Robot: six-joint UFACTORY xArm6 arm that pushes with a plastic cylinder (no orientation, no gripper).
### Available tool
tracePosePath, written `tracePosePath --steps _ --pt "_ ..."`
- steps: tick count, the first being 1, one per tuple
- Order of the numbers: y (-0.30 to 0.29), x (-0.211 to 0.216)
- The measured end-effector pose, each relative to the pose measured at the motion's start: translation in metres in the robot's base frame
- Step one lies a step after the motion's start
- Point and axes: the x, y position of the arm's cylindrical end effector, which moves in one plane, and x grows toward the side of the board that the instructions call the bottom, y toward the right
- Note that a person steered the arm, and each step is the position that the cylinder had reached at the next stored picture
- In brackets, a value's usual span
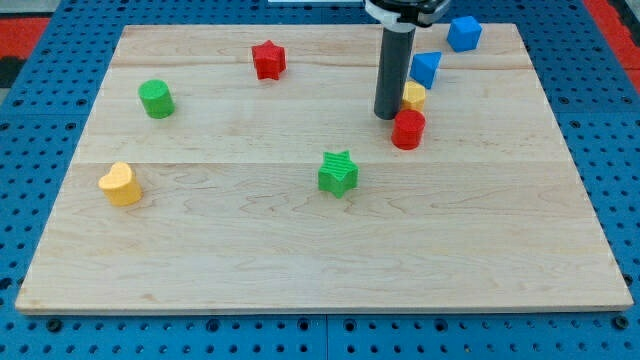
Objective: Move the yellow heart closer to the red star
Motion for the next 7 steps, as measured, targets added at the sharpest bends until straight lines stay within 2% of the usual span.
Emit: tracePosePath --steps 2,3,5,6,7 --pt "-0.021 0.001" --pt "-0.084 0.022" --pt "-0.241 0.082" --pt "-0.27 0.129" --pt "-0.272 0.163"
